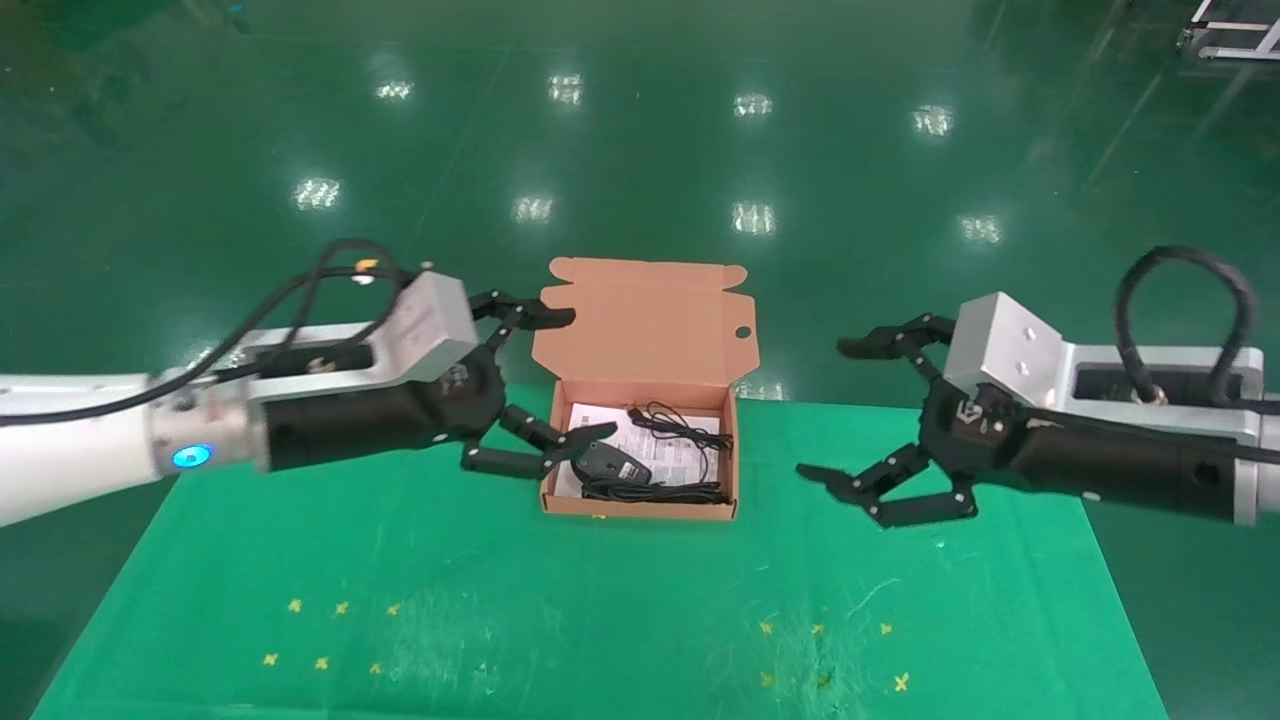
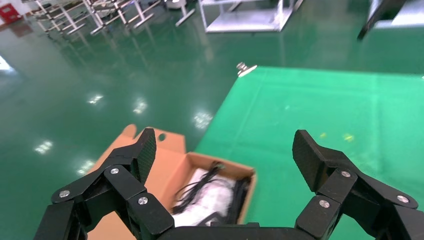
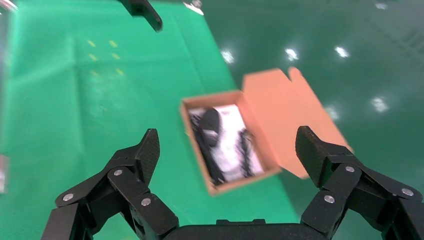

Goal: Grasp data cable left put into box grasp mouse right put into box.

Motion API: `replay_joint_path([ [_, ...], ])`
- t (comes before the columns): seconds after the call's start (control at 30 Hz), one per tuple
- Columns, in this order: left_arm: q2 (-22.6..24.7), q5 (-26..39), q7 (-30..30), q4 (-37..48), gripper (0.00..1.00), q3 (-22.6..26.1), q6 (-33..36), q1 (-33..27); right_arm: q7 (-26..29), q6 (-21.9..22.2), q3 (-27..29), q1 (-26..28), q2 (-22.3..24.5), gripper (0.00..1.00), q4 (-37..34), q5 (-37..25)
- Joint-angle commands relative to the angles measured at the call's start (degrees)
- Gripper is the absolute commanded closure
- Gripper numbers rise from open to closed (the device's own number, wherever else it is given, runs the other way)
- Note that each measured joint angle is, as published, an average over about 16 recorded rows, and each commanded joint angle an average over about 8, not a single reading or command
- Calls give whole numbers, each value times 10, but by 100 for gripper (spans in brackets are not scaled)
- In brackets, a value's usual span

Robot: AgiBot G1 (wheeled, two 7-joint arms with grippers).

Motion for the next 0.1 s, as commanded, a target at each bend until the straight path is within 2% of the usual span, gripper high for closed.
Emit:
replay_joint_path([
  [0.03,-24,-25,-24,-28,0,-27,29,24,2,-27,27,-25,-1,0,3,31],
  [0.1,-31,-32,-31,-35,0,-34,38,31,3,-35,35,-32,-1,0,3,40],
])
